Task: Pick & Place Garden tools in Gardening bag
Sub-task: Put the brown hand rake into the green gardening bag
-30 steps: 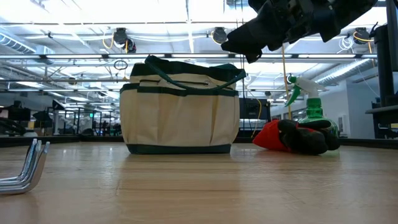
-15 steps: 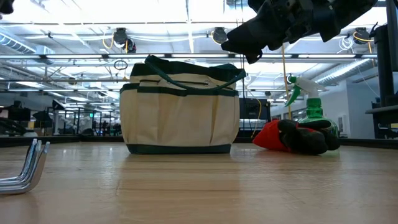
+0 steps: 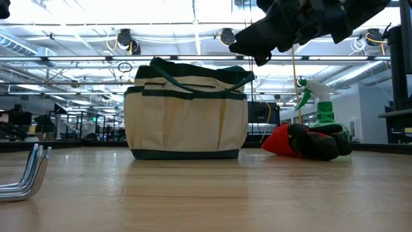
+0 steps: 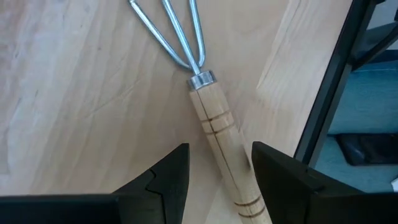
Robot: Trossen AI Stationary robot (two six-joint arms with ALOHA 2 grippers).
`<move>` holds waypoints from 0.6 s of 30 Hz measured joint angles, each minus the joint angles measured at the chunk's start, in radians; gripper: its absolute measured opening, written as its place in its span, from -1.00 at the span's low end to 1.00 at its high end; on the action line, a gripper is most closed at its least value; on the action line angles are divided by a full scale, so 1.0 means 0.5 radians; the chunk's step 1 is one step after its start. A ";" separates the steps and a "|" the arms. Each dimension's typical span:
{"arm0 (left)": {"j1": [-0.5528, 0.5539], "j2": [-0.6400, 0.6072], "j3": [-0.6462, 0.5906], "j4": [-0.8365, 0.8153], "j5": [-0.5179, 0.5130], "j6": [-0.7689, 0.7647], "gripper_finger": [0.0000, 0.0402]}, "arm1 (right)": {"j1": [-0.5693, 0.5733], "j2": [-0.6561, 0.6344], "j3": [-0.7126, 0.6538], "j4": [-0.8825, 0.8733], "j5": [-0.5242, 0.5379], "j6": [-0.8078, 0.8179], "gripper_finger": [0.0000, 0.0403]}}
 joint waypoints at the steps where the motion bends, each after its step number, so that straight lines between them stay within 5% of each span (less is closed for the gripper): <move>1: 0.000 0.000 0.000 -0.003 -0.006 0.000 -0.12 | 0.000 0.000 0.000 -0.001 0.000 0.000 -0.23; 18: -0.010 0.000 -0.001 -0.028 -0.056 0.000 -0.12 | 0.000 0.000 0.001 -0.003 0.000 0.000 -0.23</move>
